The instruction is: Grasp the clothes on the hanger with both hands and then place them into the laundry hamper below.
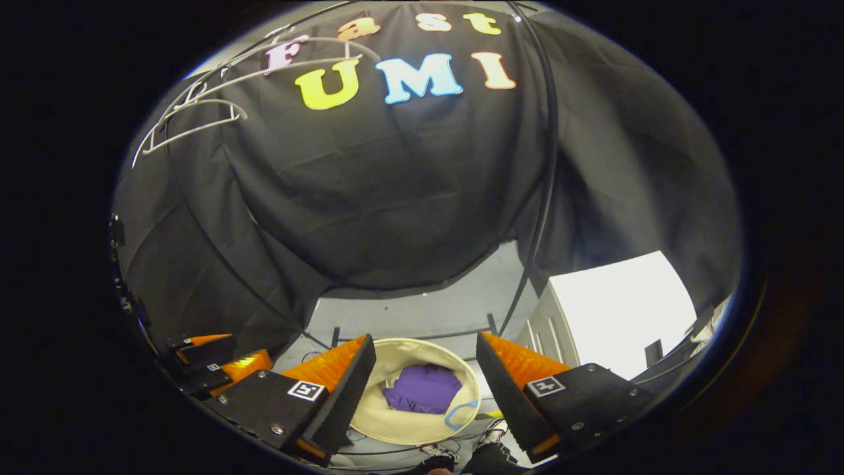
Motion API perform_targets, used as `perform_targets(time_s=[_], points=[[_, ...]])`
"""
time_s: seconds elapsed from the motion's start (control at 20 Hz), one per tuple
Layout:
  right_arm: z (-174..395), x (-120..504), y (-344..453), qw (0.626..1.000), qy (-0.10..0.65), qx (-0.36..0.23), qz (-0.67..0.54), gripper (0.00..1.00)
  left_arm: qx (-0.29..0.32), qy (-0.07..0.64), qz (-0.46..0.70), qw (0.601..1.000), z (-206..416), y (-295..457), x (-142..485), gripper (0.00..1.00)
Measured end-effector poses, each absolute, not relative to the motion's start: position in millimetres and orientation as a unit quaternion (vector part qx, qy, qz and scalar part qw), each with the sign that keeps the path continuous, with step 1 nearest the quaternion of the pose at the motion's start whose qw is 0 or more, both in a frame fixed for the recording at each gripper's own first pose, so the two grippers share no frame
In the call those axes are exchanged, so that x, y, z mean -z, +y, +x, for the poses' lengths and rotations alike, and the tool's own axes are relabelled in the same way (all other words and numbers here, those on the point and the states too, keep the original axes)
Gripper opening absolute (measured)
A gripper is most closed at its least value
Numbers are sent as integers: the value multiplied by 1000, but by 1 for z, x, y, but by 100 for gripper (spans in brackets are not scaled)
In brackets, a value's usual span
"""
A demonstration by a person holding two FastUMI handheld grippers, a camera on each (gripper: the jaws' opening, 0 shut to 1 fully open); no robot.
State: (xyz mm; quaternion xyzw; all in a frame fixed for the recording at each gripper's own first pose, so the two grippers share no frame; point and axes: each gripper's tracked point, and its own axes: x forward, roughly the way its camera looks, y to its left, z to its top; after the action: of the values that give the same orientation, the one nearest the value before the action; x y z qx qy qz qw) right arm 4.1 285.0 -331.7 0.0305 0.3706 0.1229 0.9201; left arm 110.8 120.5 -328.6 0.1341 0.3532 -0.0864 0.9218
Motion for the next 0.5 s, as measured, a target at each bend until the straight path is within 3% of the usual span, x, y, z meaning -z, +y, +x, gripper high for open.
perform_targets(time_s=[0.25,0.3,0.35,0.4,0.45,0.5], points=[[23,261,243,951,293,-91,35,95,91,262,124,953,130,105,229,90],[27,243,235,957,274,-83,34,95,93,242,119,959,136,102,208,96],[32,227,226,963,255,-76,33,96,95,223,114,963,141,99,184,96],[36,211,218,969,236,-69,32,95,97,204,110,968,146,97,163,84],[35,194,210,974,216,-62,32,95,97,185,105,972,148,94,143,96],[37,176,203,978,198,-55,34,96,96,166,98,977,152,94,122,96]])
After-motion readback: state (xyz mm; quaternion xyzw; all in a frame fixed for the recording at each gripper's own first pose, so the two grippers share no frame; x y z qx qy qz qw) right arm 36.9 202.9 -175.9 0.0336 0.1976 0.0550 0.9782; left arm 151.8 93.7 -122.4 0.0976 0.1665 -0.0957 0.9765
